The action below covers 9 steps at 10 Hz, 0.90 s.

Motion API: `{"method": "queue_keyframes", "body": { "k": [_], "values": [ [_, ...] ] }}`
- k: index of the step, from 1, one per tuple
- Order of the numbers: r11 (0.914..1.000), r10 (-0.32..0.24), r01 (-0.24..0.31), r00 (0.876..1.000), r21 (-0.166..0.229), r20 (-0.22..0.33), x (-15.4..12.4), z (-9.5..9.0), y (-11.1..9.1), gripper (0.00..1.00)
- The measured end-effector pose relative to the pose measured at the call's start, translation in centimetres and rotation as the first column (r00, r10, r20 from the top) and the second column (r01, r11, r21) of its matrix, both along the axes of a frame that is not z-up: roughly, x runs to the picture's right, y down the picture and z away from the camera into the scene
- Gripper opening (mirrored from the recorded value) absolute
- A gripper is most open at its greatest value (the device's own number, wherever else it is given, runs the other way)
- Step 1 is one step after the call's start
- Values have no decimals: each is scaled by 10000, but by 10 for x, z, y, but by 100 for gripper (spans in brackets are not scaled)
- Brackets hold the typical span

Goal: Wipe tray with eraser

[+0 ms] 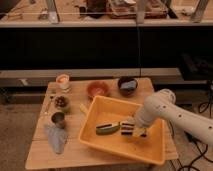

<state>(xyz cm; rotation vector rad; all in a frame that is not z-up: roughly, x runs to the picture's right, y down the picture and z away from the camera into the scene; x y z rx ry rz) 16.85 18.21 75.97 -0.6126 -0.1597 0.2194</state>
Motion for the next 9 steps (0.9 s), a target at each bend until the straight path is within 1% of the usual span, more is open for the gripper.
{"method": "queue_keyframes", "body": {
  "k": [2, 3, 4, 6, 7, 8, 9],
  "values": [
    [9994, 255, -250, 9994, 220, -227, 1, 20, -27, 11],
    [9990, 330, -321, 9991, 322, -260, -1, 26, -37, 11],
    [9982, 354, -343, 9991, 482, -224, -9, 29, -47, 11],
    [9973, 200, -203, 9998, 707, 51, -37, 28, -58, 11],
    [9967, 82, -103, 9996, 806, 264, -56, 26, -61, 11],
    [9960, -103, 50, 9982, 897, 593, -81, 22, -62, 11],
    [9950, -267, 184, 9961, 984, 836, -98, 18, -62, 11]
  ]
}}
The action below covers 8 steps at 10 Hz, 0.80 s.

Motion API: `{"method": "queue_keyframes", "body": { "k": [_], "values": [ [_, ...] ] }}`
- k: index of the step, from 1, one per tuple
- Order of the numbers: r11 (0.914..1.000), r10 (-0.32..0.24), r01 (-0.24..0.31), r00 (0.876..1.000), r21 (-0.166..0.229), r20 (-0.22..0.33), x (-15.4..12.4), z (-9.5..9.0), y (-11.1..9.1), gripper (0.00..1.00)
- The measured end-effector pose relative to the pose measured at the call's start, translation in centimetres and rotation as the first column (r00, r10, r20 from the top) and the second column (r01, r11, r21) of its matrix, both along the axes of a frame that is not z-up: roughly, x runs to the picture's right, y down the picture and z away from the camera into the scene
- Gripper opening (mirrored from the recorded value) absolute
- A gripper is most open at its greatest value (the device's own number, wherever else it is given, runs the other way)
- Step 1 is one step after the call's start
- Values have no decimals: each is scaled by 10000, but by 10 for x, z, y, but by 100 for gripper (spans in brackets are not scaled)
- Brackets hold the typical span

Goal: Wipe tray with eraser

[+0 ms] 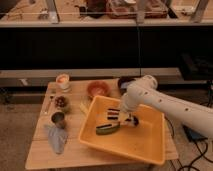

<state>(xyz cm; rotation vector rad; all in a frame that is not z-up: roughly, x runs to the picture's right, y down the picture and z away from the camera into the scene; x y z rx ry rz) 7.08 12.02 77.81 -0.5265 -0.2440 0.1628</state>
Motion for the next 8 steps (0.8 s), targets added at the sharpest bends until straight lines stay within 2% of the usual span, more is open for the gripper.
{"method": "queue_keyframes", "body": {
  "k": [3, 5, 8],
  "values": [
    [9993, -373, 375, 9962, -15, 782, -43, -13, 18, 11],
    [9988, -433, 461, 9908, -191, 1280, -49, -29, 42, 11],
    [9972, -590, 658, 9844, -362, 1656, -45, -57, 76, 11]
  ]
}}
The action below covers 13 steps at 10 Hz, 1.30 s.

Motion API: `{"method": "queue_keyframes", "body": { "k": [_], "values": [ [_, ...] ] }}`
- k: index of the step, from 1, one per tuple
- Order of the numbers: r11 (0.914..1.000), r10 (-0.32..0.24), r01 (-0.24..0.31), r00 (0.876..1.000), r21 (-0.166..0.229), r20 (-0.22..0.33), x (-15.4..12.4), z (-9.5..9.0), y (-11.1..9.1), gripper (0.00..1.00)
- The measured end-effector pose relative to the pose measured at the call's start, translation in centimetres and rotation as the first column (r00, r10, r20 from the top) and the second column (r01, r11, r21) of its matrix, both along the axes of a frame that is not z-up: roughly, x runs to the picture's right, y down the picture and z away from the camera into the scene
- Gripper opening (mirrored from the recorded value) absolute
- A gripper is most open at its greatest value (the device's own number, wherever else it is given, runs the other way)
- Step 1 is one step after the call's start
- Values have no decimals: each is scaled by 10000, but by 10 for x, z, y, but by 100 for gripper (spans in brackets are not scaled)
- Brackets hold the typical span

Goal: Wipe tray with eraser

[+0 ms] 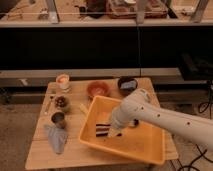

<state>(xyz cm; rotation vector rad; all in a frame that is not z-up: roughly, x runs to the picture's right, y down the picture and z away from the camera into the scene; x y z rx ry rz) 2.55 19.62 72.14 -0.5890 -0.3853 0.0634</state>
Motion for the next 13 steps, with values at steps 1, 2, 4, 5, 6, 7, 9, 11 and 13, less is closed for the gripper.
{"method": "queue_keyframes", "body": {
  "k": [1, 2, 4, 5, 6, 7, 9, 11, 13],
  "values": [
    [9998, -147, 147, 9999, -99, 52, 3, -9, 14, 11],
    [9994, -286, 286, 9996, -206, 7, 13, -15, 26, 11],
    [9983, -407, 395, 9987, -420, -296, 39, -16, 40, 11],
    [9980, -392, 366, 9979, -517, -506, 54, -13, 42, 11],
    [9978, -332, 289, 9968, -589, -731, 67, -10, 43, 11],
    [9980, -167, 96, 9935, -630, -1128, 89, -4, 42, 11],
    [9979, 211, -317, 9836, -563, -1794, 125, 10, 29, 11],
    [9970, 518, -644, 9682, -437, -2449, 149, 37, 1, 11],
    [9963, 736, -828, 9566, -210, -2821, 159, 61, -31, 11]
  ]
}}
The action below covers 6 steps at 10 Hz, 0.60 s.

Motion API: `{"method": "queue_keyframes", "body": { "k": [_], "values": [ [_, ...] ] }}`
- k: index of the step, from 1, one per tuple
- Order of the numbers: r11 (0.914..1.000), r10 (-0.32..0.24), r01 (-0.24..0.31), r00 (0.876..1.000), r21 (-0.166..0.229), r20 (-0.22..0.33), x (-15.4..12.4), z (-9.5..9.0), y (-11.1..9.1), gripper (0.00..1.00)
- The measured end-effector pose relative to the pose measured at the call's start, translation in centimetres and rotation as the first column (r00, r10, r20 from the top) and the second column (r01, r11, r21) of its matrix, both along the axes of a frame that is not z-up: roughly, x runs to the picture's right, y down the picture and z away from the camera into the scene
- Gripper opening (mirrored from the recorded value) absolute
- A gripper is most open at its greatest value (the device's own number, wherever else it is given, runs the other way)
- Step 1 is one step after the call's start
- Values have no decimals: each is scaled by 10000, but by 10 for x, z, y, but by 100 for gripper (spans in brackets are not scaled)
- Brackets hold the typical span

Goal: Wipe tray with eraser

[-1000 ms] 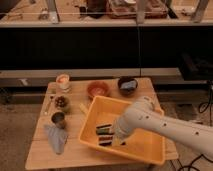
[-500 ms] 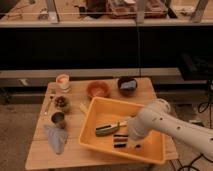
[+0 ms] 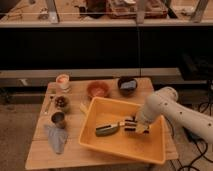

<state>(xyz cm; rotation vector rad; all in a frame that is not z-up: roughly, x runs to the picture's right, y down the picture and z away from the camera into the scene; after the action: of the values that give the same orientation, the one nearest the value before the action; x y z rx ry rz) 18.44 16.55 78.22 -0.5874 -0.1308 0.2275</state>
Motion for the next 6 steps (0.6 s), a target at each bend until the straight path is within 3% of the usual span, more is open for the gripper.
{"method": "queue_keyframes", "body": {
  "k": [2, 6],
  "values": [
    [9996, -43, 49, 9998, 294, -196, -3, 16, -31, 11],
    [9970, -347, 330, 9991, 694, 235, -61, 17, -48, 11]
  ]
}}
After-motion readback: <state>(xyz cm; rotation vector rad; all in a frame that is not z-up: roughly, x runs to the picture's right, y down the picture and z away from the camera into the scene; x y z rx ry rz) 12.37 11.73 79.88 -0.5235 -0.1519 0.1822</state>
